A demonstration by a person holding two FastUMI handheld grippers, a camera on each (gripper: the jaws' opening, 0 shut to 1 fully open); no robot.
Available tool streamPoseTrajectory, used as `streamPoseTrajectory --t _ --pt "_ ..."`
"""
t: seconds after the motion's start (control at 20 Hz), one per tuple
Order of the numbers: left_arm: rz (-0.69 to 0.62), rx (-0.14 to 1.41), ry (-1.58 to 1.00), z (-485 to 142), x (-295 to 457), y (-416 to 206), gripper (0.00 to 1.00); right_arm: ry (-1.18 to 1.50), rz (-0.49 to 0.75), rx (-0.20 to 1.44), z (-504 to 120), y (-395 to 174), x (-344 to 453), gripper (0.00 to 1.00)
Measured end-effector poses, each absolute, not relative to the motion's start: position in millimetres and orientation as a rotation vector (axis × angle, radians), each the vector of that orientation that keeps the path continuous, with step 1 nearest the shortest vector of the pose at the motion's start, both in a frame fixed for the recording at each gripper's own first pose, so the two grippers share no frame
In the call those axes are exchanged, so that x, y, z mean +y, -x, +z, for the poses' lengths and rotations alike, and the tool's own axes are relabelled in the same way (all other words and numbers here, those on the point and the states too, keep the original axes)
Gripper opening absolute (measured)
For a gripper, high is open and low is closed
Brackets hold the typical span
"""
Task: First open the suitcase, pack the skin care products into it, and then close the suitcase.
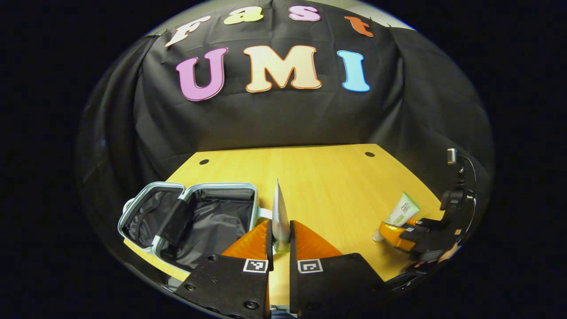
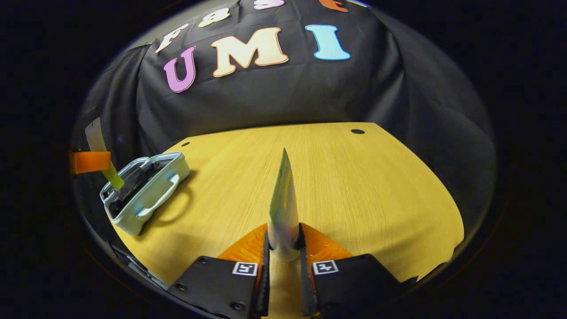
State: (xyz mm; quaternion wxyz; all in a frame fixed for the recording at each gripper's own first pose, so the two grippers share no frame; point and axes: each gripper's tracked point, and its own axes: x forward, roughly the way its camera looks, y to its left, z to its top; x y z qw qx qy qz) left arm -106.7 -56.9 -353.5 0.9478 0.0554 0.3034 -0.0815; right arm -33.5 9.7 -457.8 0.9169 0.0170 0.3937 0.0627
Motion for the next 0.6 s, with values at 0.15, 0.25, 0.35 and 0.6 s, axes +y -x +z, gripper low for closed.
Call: streamPoseTrajectory --t 0.15,0.25,0.35,0.6 --pt "-0.102 0.638 -0.127 -350.7 -18.3 100.0 0.1 -0.073 0.201 0.823 -434.4 34.2 31.8 0.24" --pt "-0.058 0.668 -0.165 -354.3 11.9 94.2 0.1 -0.103 0.233 0.804 -413.5 28.8 48.0 0.24" --pt "-0.024 0.723 -0.186 -365.1 40.8 90.6 0.1 -0.118 0.282 0.793 -393.5 25.9 71.8 0.23" --pt "-0.035 0.9 -0.206 -413.0 91.1 83.2 0.1 -0.143 0.391 0.808 -366.3 30.6 153.2 0.23"
